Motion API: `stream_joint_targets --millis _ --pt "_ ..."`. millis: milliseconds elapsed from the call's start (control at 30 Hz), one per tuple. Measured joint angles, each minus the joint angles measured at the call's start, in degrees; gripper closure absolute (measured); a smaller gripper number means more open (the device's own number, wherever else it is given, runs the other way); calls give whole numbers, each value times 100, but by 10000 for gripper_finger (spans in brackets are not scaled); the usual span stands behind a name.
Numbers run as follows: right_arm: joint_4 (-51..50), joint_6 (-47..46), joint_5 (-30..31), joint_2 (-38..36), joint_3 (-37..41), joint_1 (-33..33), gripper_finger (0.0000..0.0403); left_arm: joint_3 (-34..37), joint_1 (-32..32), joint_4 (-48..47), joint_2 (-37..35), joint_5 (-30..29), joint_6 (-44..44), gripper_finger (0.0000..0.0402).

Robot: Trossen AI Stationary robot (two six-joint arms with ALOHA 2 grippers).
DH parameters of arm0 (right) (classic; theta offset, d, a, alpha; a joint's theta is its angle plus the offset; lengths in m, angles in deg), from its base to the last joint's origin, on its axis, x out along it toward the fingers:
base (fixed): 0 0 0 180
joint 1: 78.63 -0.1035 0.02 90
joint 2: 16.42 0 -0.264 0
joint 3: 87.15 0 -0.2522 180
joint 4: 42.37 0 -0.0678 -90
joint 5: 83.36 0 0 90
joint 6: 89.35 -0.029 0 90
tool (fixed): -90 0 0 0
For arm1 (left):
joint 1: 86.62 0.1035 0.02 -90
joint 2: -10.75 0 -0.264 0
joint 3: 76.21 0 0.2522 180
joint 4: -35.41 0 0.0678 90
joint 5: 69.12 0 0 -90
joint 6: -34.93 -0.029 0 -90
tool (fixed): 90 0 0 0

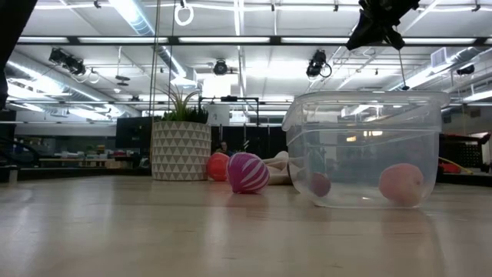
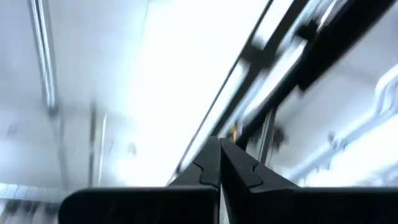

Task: Pick and placing Produce into tupperware
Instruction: Put the green watermelon into the transparent bin

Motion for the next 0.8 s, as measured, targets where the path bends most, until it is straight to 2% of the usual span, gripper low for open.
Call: stream_joint_targets --millis 167,300,367,600,800 --pt "-114 0 0 0 0 0 365 -2 69 532 -10 -104 -416 388" --pt "-148 0 0 0 0 0 365 188 18 1332 -20 -737 -516 393" --pt "-150 -1 0 0 0 0 365 450 -20 1717 -21 -936 -748 397" --pt "-290 -15 -32 0 0 0 365 1523 -56 1718 -262 -1269 -1061 386" --pt "-712 -42 -60 15 0 0 365 2936 -55 1706 -862 -1648 -1386 397"
